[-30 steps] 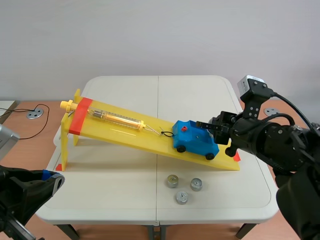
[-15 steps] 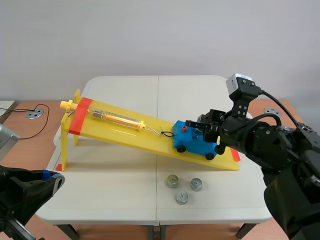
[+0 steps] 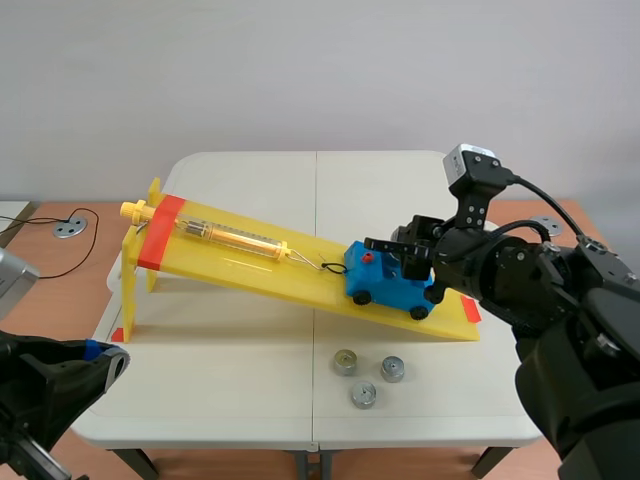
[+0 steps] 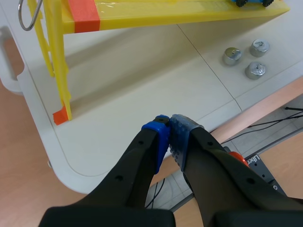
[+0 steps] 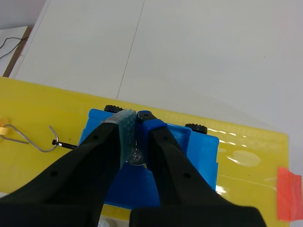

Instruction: Place the four metal weights on the blue cart on the ramp.

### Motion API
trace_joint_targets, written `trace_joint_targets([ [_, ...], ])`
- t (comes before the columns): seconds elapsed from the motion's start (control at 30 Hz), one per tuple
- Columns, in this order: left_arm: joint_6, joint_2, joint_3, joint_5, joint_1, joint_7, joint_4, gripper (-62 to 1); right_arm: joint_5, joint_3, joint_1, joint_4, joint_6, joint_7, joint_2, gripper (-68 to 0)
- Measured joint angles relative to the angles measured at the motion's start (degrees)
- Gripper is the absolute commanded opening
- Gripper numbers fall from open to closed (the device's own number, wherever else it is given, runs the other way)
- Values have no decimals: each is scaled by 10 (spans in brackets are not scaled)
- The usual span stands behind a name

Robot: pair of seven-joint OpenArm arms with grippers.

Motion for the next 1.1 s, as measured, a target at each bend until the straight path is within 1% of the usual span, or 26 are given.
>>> trace_joint_targets([
  [0.33,0,0,0,0,0,0,0,-571,-2,0,2,-29,-1,25,0,-669],
  [0.4,0,0,0,0,0,0,0,-571,-9,0,2,-29,-2,29,0,-663],
  [0.63,0,0,0,0,0,0,0,-571,-15,0,2,-29,-2,43,0,-520],
  [0.8,0,0,0,0,0,0,0,-571,-23,0,2,-29,-2,63,0,-380],
  [0.83,0,0,0,0,0,0,0,-571,-23,1,2,-29,-2,67,0,-368],
  [1.0,0,0,0,0,0,0,0,-571,-23,26,1,-24,-2,66,0,-366],
  [1.1,0,0,0,0,0,0,0,-571,-24,43,-4,6,-1,54,3,-366],
])
